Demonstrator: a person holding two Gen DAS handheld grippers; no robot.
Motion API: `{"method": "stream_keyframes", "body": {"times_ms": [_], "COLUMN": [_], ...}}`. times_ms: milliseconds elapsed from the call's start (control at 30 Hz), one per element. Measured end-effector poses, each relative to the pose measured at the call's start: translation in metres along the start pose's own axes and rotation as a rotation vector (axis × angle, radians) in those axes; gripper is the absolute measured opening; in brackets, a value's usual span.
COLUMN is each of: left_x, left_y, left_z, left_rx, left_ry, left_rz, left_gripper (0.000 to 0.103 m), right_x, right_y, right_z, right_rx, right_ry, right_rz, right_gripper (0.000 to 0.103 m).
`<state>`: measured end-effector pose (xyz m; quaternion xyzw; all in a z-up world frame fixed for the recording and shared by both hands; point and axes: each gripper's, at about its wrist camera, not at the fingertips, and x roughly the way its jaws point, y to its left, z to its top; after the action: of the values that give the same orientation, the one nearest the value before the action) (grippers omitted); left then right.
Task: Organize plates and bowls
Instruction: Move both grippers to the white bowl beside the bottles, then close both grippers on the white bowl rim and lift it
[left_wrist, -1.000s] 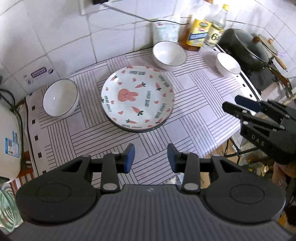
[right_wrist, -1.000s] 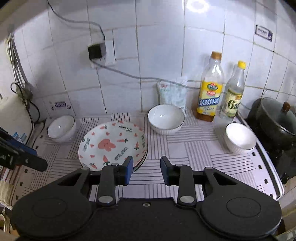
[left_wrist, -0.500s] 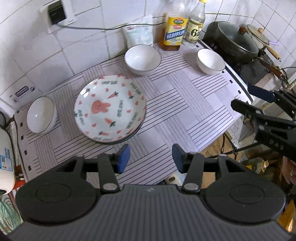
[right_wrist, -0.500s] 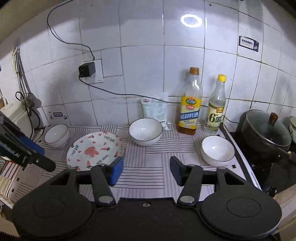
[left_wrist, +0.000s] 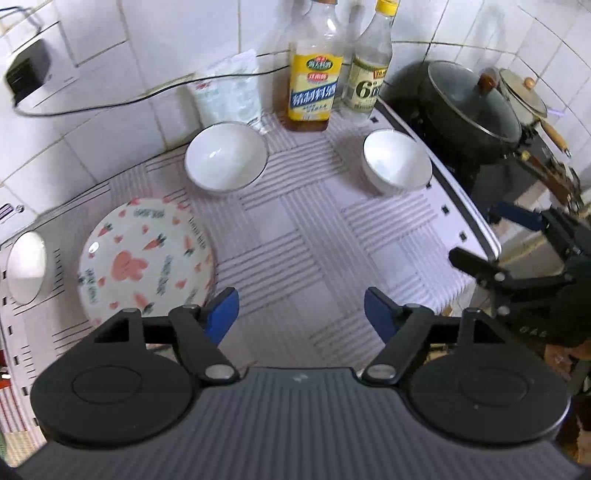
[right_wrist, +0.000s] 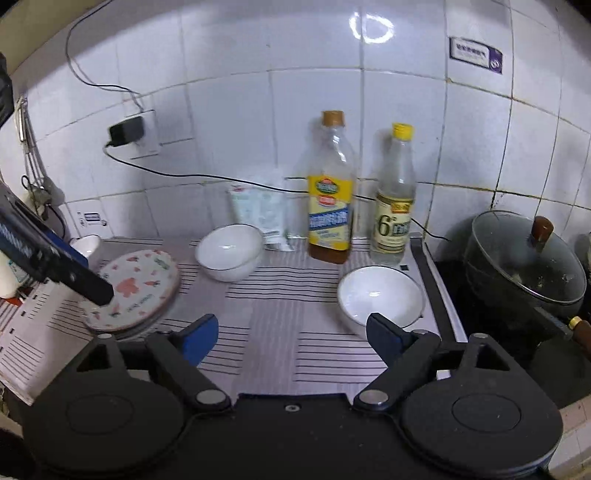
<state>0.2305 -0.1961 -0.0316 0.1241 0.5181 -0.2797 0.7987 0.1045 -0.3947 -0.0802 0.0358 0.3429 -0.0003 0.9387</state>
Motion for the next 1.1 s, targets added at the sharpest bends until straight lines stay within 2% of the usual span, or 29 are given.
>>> {"method": "stream_keyframes", "body": {"times_ms": [133,167,233,333,433,500,567,700,767,867,967,1033,1067,1100], "left_x": [0.028,0.036,0.052,0.078,0.103,0.123,0.137,0.162,0.171,0.178,0.197,0.213,0.220,0.228], "left_y": [-0.022,-0.026,-0.034,-0.042,-0.045,-0.045,-0.046,-0.058,-0.063,-0.067,-0.067,-0.065,-0.064,-0.063], "left_z": [0.016,0.018,0.022,0.033,0.044,0.053,0.059,0.074,0.084,0.092,0.097,0.100,0.100,0.100], "left_rx": [-0.022,-0.029,-0.042,-0.062,-0.125,-0.170,-0.211,-0.222,-0.241,-0.266,-0.280,-0.279,-0.287,-0.296], "left_ry": [-0.040,-0.054,-0.097,-0.117,-0.110,-0.077,-0.071,-0.065,-0.027,-0.047,-0.022,-0.007,0.004,0.018], "left_rz": [-0.021,-0.027,-0.037,-0.041,-0.049,-0.089,-0.098,-0.121,-0.140,-0.153,-0.153,-0.150,-0.143,-0.132], "left_gripper": [0.084,0.087,0.088,0.088,0.089,0.088,0.087,0.086,0.086,0.086,0.081,0.069,0.060,0.056], "right_x": [0.032,0.041,0.060,0.093,0.119,0.132,0.142,0.160,0.169,0.178,0.180,0.183,0.184,0.187], "right_y": [-0.030,-0.035,-0.043,-0.054,-0.067,-0.076,-0.082,-0.087,-0.085,-0.085,-0.095,-0.096,-0.097,-0.097], "right_z": [-0.013,-0.017,-0.029,-0.043,-0.050,-0.052,-0.054,-0.054,-0.052,-0.047,-0.043,-0.043,-0.044,-0.043], "right_rx": [-0.010,-0.022,-0.062,-0.109,-0.096,-0.072,-0.052,-0.068,-0.100,-0.134,-0.094,-0.091,-0.094,-0.095], "right_ry": [0.006,0.000,-0.023,0.008,0.047,0.049,0.053,0.053,0.051,0.041,0.023,0.014,0.011,0.011], "right_rz": [0.015,0.007,-0.034,-0.069,-0.053,-0.023,-0.016,0.004,-0.015,-0.055,-0.038,-0.015,-0.014,-0.012], "right_gripper": [0.097,0.098,0.098,0.098,0.098,0.098,0.098,0.098,0.098,0.099,0.099,0.099,0.098,0.098]}}
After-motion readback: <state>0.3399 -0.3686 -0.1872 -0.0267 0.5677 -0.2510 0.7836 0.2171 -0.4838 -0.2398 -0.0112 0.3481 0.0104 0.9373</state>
